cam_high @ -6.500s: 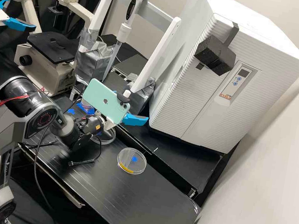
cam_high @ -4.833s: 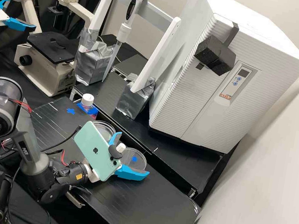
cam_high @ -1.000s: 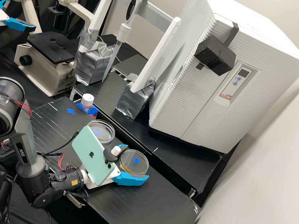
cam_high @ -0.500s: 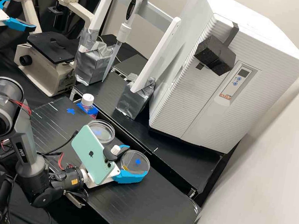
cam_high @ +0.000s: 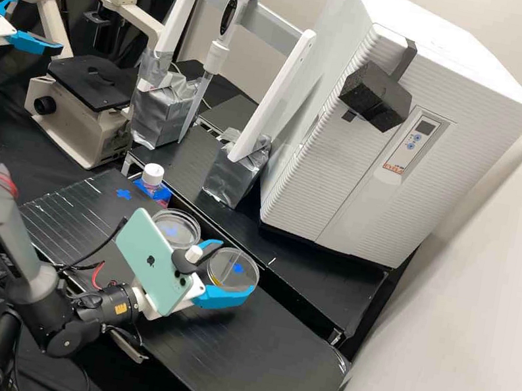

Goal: Close the lid

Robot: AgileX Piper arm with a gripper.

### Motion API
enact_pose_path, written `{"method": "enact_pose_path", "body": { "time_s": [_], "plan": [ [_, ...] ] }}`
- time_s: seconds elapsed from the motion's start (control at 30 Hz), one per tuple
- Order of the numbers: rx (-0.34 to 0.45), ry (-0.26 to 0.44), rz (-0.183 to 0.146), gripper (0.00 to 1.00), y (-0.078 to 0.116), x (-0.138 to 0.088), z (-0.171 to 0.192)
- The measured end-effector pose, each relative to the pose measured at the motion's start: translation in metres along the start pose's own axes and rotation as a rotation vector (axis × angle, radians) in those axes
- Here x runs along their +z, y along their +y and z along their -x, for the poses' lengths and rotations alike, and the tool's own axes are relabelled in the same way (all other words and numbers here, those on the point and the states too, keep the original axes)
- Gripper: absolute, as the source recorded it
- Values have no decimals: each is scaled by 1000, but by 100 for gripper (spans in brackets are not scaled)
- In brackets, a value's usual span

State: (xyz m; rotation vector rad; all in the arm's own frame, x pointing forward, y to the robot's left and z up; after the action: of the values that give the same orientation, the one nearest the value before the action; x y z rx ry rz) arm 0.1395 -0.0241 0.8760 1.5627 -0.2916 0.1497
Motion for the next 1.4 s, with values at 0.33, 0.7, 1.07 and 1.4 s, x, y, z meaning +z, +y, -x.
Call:
{"method": "enact_pose_path", "body": {
  "time_s": [0.33,0.7,1.07,1.4],
  "plan": [
    [-96,277,51,0,-8,-48,18],
    [-319,309,54,0,-33,-43,12],
    [-376,255,88,0,-41,-28,5],
    [-390,224,130,0,-38,-21,8]
  ]
}}
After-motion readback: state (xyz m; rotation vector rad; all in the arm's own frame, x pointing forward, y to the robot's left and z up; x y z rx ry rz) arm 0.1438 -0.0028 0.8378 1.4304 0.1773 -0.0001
